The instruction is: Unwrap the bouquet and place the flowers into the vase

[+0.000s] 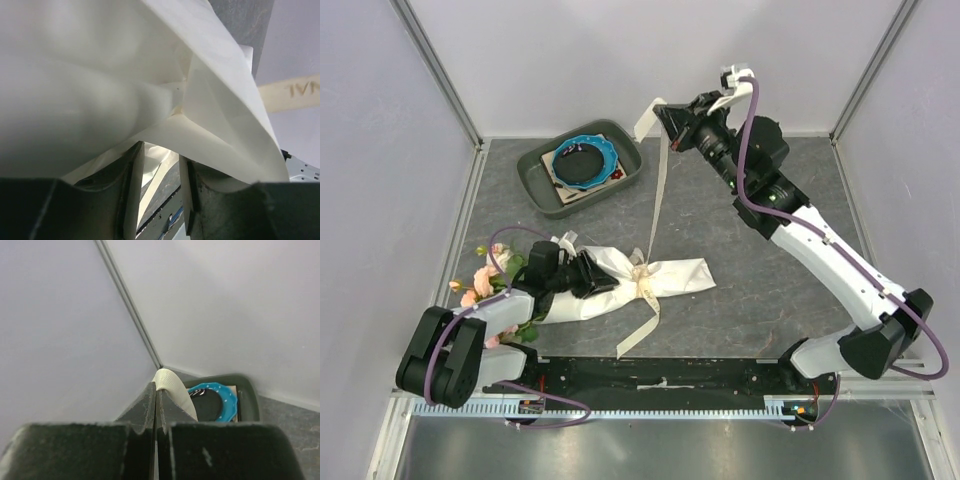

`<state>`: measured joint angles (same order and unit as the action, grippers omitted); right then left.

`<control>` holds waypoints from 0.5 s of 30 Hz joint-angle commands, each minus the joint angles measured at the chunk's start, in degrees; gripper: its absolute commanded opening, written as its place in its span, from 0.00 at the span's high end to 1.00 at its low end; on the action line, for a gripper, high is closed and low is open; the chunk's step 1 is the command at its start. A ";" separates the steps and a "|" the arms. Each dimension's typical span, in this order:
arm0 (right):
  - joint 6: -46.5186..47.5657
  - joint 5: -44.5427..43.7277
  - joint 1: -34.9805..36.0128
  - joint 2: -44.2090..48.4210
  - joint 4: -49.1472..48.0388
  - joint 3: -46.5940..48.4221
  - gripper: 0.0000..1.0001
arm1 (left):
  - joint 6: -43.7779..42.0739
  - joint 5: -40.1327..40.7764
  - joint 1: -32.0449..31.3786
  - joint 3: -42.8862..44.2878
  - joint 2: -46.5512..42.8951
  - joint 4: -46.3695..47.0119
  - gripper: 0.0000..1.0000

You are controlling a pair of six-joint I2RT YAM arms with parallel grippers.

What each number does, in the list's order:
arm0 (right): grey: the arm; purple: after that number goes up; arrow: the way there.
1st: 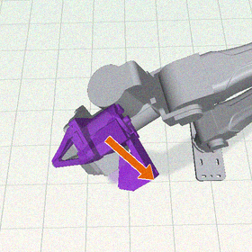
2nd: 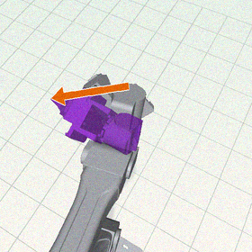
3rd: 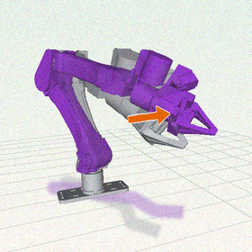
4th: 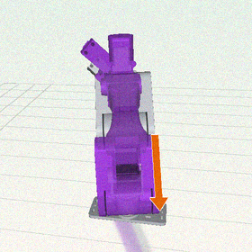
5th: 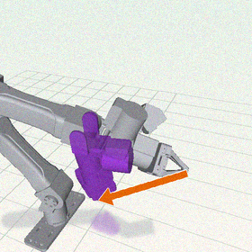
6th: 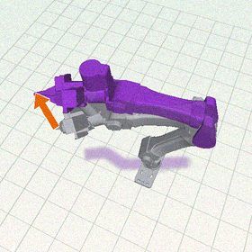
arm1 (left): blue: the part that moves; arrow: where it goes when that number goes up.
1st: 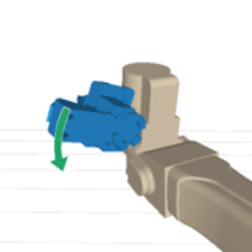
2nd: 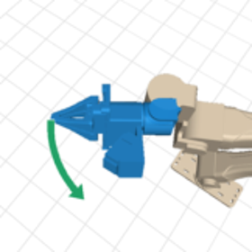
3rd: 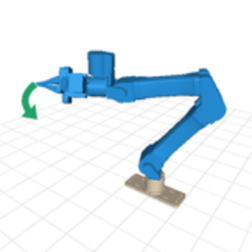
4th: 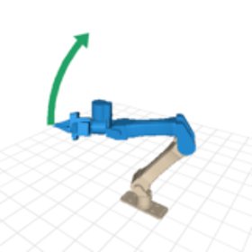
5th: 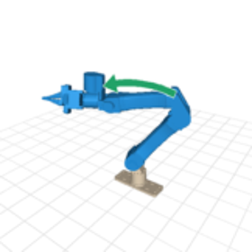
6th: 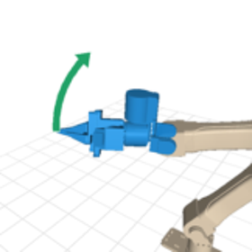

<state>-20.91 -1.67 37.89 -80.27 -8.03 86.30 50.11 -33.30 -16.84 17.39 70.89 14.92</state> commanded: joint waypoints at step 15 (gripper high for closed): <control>-1.33 6.15 -12.05 -25.17 6.53 15.83 0.99 | -1.50 -5.72 0.14 2.21 -12.87 -4.19 0.32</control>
<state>-21.21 2.81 26.63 -99.98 -4.40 100.49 50.02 -35.18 -16.84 17.41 62.92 11.46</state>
